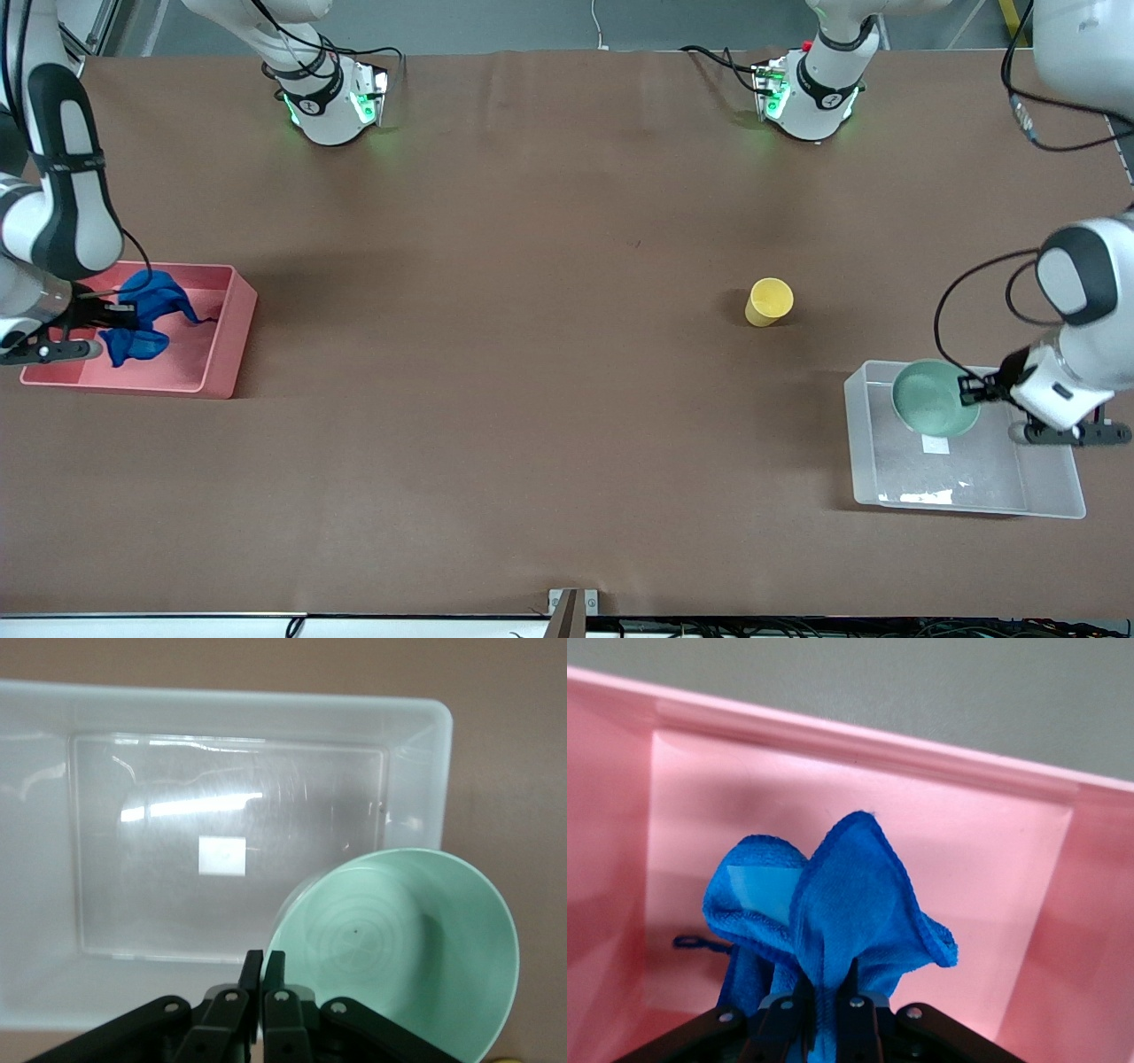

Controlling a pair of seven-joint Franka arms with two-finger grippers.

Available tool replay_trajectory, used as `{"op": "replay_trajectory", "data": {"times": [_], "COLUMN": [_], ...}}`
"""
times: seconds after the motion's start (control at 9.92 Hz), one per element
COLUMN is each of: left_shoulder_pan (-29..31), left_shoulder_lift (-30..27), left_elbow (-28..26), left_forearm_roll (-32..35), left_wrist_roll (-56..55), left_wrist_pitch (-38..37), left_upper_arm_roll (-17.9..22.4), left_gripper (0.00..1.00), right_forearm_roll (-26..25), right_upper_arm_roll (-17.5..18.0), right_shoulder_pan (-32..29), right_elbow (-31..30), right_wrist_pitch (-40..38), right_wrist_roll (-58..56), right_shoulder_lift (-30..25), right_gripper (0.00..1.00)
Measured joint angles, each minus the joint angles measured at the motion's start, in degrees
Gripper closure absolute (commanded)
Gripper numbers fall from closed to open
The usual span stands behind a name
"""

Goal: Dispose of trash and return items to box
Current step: 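Place the cloth in the pink bin while the left gripper places the bowl, then release the bowl with the left gripper while the right gripper withdraws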

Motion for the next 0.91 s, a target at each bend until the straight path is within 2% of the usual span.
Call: {"op": "replay_trajectory", "data": {"times": [0.1, 0.3, 0.5, 0.61, 0.71, 0.81, 0.91], "left_shoulder_pan": [0.2, 1.0, 1.2, 1.2, 1.3, 1.4, 1.4], "left_shoulder_lift": [3.6, 8.3, 11.8, 13.4, 14.3, 14.5, 14.4], "left_elbow": [3.2, 5.9, 6.0, 5.8, 5.5, 5.2, 4.9], "left_forearm_roll": [-1.9, -3.0, -3.9, -4.2, -4.3, -4.3, -4.3], "left_wrist_roll": [2.6, 4.3, 4.5, 4.5, 4.5, 4.5, 4.5], "left_wrist_pitch": [0.0, 2.0, 6.7, 8.6, 9.3, 9.3, 9.3], "left_upper_arm_roll": [1.6, 2.4, 2.4, 2.4, 2.4, 2.4, 2.3], "left_gripper": [1.00, 0.97, 0.94, 0.85, 0.70, 0.42, 0.24], "right_forearm_roll": [0.0, 1.4, 5.5, 5.9, 6.0, 6.1, 6.0], "right_upper_arm_roll": [0.0, 0.1, 0.1, 0.2, 0.8, 2.4, 5.1], "right_shoulder_pan": [0.0, 0.0, 0.0, 0.1, 0.1, -0.1, -0.6], "right_elbow": [-0.5, -0.7, 0.6, 3.0, 6.4, 10.2, 13.8], "right_wrist_pitch": [1.1, 1.6, 0.0, -4.3, -10.6, -17.0, -23.0], "right_wrist_roll": [-0.1, 0.1, 1.4, 4.4, 7.9, 11.4, 15.0], "right_shoulder_lift": [1.1, 1.4, 0.5, -0.8, -2.9, -5.8, -9.0], "right_gripper": [0.00, 0.00, 0.00, 0.00, 0.00, 0.00, 0.00]}}
